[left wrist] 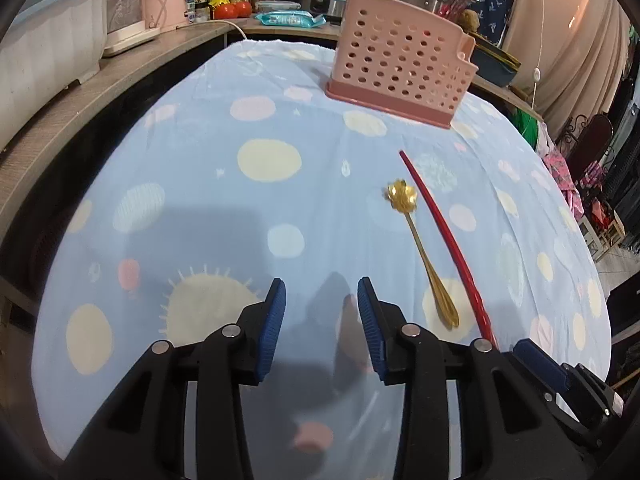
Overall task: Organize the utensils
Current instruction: 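Move both tools back toward the red chopstick and gold spoon, then close the right tool on the red chopstick while the left tool approaches the gold spoon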
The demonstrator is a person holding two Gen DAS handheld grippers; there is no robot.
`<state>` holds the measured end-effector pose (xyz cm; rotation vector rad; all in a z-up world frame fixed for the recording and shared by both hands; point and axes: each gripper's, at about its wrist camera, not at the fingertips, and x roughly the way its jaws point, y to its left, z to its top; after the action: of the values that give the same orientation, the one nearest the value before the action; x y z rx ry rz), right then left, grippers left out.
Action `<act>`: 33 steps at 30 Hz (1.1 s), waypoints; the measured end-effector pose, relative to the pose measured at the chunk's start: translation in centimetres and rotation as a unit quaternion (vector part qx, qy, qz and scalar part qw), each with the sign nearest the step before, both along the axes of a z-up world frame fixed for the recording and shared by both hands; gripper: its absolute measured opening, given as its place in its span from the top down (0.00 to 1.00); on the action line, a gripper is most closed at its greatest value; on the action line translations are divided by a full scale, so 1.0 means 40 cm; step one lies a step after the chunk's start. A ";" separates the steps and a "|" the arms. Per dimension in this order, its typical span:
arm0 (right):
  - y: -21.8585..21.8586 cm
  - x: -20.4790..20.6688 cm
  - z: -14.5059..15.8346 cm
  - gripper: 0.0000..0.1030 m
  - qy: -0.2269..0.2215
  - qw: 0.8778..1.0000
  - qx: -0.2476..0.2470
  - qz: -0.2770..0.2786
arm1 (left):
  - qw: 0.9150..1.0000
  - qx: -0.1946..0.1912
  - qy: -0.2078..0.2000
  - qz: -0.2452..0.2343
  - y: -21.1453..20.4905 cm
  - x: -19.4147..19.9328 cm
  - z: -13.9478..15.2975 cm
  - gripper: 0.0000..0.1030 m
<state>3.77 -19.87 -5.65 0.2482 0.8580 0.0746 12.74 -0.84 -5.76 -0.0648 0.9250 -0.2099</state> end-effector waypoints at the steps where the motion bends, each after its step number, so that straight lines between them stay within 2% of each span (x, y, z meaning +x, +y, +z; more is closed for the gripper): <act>1: 0.003 -0.002 -0.003 0.74 0.001 1.000 -0.001 0.001 | 1.000 0.001 0.002 -0.001 -0.002 -0.004 -0.005 0.65; 9: 0.023 -0.015 -0.012 0.74 0.001 1.000 -0.009 0.009 | 1.000 0.008 0.001 -0.007 -0.019 -0.035 -0.012 0.49; 18: 0.030 -0.025 -0.015 0.77 -0.004 1.000 -0.025 0.007 | 1.000 0.023 -0.003 -0.014 -0.035 -0.047 -0.018 0.44; 20: 0.031 -0.025 -0.016 0.80 -0.004 1.000 -0.029 0.006 | 1.000 0.025 -0.004 -0.014 -0.037 -0.049 -0.019 0.43; 24: 0.025 -0.024 -0.018 0.92 -0.005 1.000 -0.029 0.003 | 0.999 0.027 -0.005 -0.015 -0.039 -0.050 -0.019 0.42; 29: 0.004 -0.027 -0.015 0.93 -0.007 1.000 -0.026 -0.015 | 1.000 0.019 -0.002 -0.019 -0.050 -0.051 -0.013 0.34; 33: -0.026 -0.028 -0.016 0.93 -0.006 0.999 -0.019 -0.032 | 0.999 0.013 0.001 -0.031 -0.076 -0.051 -0.011 0.33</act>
<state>2.64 -20.91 -6.28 0.2404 0.8385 -0.0006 10.71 -3.89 -6.20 -0.0115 0.9321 -0.2547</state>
